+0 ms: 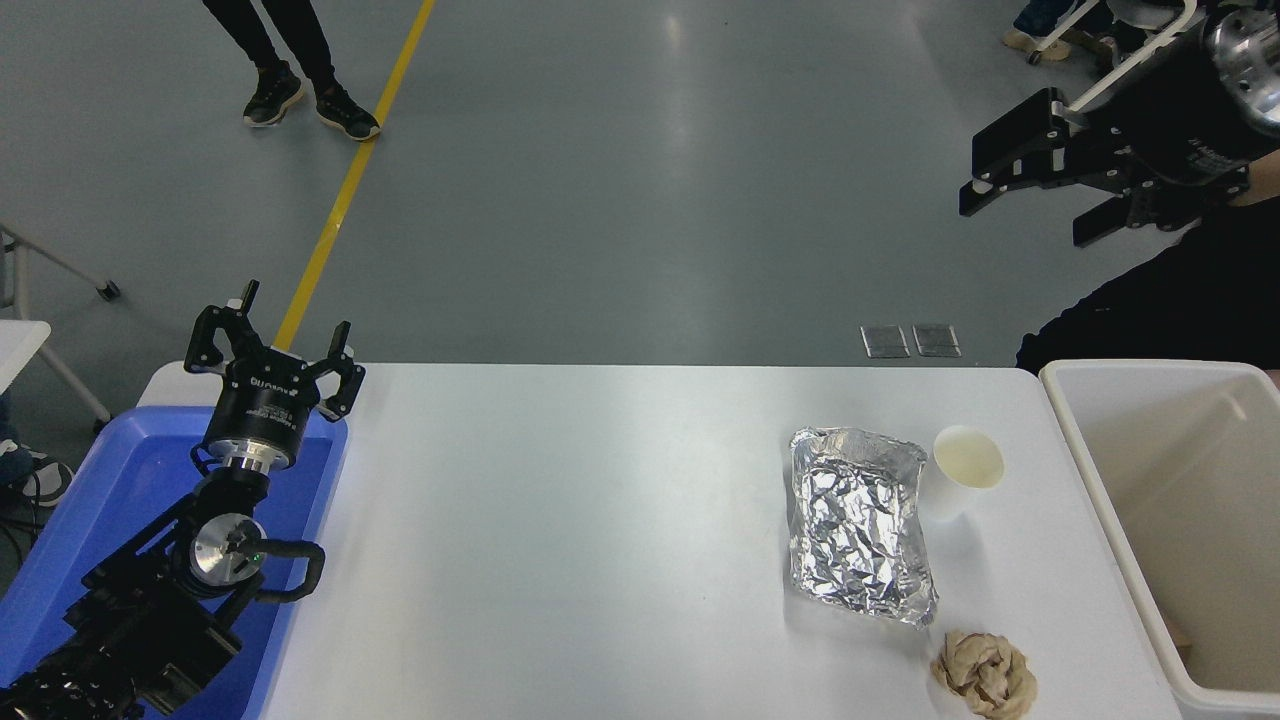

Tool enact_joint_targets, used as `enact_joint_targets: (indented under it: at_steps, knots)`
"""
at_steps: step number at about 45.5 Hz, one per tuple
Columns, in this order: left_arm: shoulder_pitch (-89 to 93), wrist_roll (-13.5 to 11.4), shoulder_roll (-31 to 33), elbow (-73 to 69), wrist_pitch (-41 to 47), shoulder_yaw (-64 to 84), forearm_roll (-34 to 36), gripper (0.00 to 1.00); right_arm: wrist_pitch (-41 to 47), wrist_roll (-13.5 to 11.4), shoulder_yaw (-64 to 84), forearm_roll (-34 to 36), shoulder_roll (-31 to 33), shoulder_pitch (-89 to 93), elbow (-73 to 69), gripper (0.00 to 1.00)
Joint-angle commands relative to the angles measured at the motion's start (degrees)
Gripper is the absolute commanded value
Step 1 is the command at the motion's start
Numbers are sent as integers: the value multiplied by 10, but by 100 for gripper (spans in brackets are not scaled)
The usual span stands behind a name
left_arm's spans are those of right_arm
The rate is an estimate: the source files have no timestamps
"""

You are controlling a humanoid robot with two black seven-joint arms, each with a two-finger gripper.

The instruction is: Pick up paper cup place in dustbin

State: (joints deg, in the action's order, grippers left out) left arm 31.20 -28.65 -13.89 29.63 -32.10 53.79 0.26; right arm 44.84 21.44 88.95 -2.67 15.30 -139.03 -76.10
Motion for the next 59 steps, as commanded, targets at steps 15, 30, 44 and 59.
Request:
enact_joint_targets:
  at_steps: [15,30,44,59]
  knots:
    - [0,0,0,0,0,0,0,98,2,1,13,6,0,50,-4,100]
    - [0,0,0,0,0,1,0,98,2,0,20,6,1,126,17,100]
    - [0,0,0,0,0,1,0,98,-53,0,17,6,0,243,53,100]
    - [0,0,0,0,0,1,0,98,-135,0,8,6,-20,389,180,100]
